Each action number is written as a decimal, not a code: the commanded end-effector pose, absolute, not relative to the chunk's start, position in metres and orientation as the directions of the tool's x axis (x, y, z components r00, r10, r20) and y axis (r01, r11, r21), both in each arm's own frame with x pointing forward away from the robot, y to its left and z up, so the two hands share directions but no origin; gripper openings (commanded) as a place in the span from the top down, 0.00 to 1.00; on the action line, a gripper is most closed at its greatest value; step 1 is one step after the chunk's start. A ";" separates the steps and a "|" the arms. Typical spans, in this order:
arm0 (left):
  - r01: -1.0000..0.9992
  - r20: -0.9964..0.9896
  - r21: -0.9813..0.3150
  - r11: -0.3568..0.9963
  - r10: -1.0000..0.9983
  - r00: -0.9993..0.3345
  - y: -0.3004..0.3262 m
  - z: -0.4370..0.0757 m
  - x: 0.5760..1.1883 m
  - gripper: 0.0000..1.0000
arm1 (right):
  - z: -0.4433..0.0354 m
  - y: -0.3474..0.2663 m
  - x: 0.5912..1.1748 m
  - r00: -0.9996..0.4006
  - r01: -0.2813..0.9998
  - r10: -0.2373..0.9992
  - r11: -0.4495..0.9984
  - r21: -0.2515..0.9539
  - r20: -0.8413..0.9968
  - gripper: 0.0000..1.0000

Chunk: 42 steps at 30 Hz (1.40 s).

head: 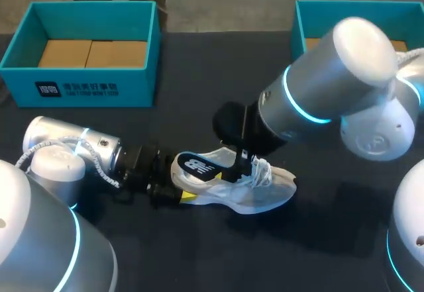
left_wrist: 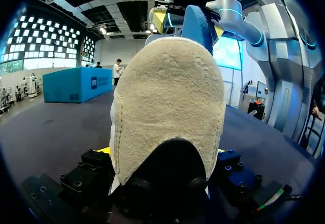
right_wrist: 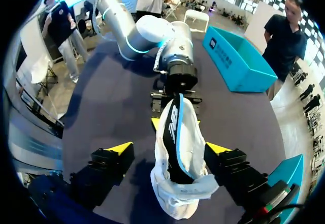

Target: Take the shoe out of the shoebox, open the shoe tongue, remove and reinsert the insole, then place the shoe into the shoebox

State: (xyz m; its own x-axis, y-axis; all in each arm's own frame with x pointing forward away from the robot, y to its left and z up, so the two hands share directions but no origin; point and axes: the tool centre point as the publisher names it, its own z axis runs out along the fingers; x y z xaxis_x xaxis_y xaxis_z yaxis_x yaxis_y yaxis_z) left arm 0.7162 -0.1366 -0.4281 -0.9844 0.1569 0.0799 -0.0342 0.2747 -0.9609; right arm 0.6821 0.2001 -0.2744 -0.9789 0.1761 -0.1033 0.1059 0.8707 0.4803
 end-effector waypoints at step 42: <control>-0.034 0.079 -0.961 0.275 0.154 -0.985 -0.137 -0.430 0.716 1.00 | -0.297 0.250 0.694 -0.984 0.178 0.139 0.837 0.518 0.114 0.89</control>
